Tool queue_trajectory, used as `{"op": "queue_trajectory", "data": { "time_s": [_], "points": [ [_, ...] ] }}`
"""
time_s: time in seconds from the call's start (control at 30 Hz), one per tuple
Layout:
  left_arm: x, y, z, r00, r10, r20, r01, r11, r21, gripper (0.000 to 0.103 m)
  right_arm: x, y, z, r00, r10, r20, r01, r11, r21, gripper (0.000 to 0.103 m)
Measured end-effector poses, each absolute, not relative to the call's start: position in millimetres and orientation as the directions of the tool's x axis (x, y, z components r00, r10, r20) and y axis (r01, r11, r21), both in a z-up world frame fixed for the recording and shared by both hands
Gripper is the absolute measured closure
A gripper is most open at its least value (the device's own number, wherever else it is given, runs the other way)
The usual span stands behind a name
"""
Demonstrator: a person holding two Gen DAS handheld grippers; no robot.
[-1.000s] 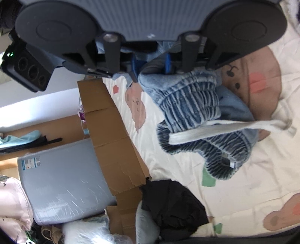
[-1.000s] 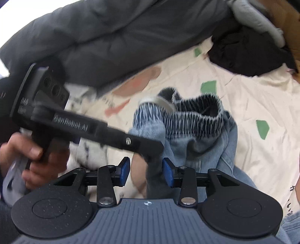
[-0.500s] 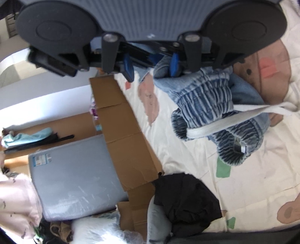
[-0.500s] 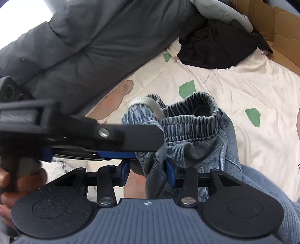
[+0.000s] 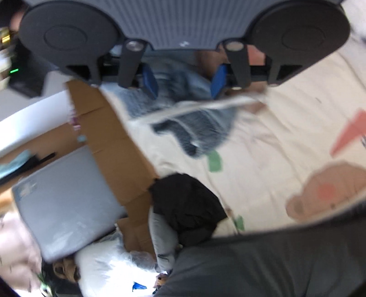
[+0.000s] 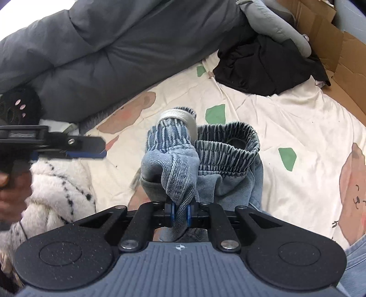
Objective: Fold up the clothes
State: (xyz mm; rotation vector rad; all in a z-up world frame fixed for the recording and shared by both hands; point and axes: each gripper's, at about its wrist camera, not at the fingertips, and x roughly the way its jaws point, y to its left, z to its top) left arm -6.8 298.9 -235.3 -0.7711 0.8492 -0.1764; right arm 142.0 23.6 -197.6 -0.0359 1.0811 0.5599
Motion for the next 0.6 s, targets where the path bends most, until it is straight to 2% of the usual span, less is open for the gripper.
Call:
{"op": "queue_trajectory", "data": {
  "time_s": [0.3,0.43,0.6],
  "points": [
    [24.7,285.4,-266.3,0.592,-0.387,-0.707,-0.080,0.845,-0.529,0.046,139.9,18.3,-192.7,0.340,0.407,-0.848,-0.451,0.862,0.233,0.095],
    [33.5,281.2,-279.2,0.585,-0.364,-0.725,-0.063,0.870,-0.488,0.039,138.7,18.1,-191.4,0.346,0.405,-0.846,-0.435,0.868,0.237,0.095],
    [46.7,275.5,-290.8,0.585,-0.376,-0.718,0.000,0.886,-0.464,0.038,136.6,18.6,-191.3,0.351,0.405,-0.844,-0.423,0.873,0.243,0.095]
  ]
}}
